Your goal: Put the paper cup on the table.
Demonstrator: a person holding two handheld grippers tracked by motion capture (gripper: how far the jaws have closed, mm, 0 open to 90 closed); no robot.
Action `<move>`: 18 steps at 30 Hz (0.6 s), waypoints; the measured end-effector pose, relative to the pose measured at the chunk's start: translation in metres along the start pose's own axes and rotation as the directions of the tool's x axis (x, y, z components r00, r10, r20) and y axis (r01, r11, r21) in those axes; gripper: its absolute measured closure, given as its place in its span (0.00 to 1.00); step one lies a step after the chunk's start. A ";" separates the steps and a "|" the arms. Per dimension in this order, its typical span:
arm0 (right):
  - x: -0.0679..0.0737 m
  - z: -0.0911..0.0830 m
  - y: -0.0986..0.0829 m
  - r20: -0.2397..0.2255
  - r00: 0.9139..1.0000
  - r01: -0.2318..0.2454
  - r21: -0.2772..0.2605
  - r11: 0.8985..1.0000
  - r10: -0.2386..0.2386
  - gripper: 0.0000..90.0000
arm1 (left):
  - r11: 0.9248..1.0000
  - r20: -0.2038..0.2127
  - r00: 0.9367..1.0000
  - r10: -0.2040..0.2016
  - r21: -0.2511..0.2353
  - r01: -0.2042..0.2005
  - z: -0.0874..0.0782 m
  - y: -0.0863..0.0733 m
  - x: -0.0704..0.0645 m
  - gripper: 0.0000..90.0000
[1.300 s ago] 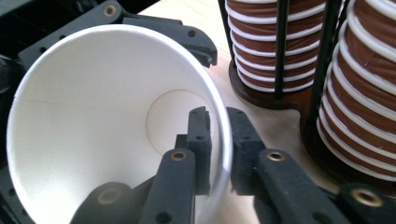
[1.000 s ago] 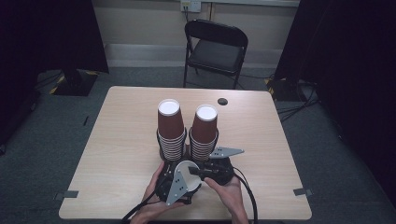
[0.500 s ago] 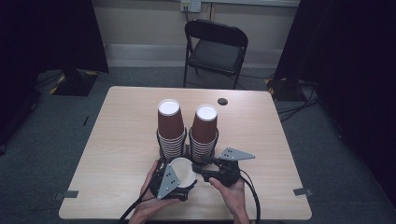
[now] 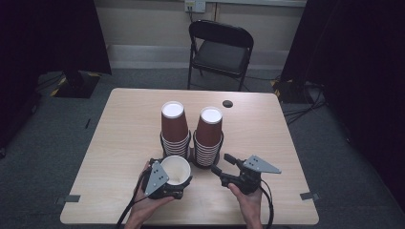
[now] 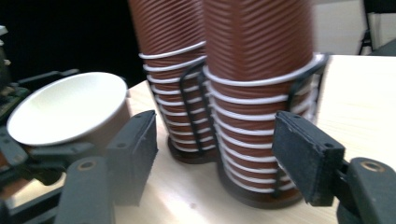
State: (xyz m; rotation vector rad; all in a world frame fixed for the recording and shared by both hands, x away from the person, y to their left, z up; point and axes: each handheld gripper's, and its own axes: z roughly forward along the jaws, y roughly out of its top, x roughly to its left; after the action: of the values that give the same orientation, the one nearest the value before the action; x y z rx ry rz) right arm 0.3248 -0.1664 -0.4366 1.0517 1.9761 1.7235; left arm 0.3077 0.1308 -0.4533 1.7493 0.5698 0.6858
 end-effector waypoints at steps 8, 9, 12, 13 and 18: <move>-0.012 -0.014 -0.010 0.079 0.997 -0.015 -0.024 1.000 0.017 0.28 | 0.998 -0.036 0.998 -0.059 -0.018 0.059 -0.016 -0.004 0.020 0.09; -0.013 -0.017 -0.013 0.103 0.995 -0.010 -0.030 0.999 0.013 0.29 | 0.997 -0.050 0.996 -0.068 -0.025 0.066 -0.019 -0.004 0.025 0.09; -0.013 -0.020 -0.015 0.132 0.991 0.001 -0.062 0.998 0.007 0.29 | 0.997 -0.068 0.995 -0.072 -0.025 0.070 -0.022 -0.004 0.029 0.09; -0.013 -0.021 -0.016 0.145 0.989 0.017 -0.068 0.998 -0.007 0.29 | 0.997 -0.076 0.994 -0.074 -0.027 0.072 -0.023 -0.004 0.032 0.09; -0.016 -0.026 -0.022 0.193 0.981 0.023 -0.071 0.997 -0.009 0.25 | 0.994 -0.114 0.988 -0.108 -0.042 0.103 -0.028 -0.004 0.047 0.09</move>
State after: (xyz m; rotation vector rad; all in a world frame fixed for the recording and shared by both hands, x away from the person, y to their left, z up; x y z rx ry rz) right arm 0.3117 -0.1958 -0.4554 1.1283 1.7845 1.6072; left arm 0.3213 0.1830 -0.4437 1.6409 0.7208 0.7224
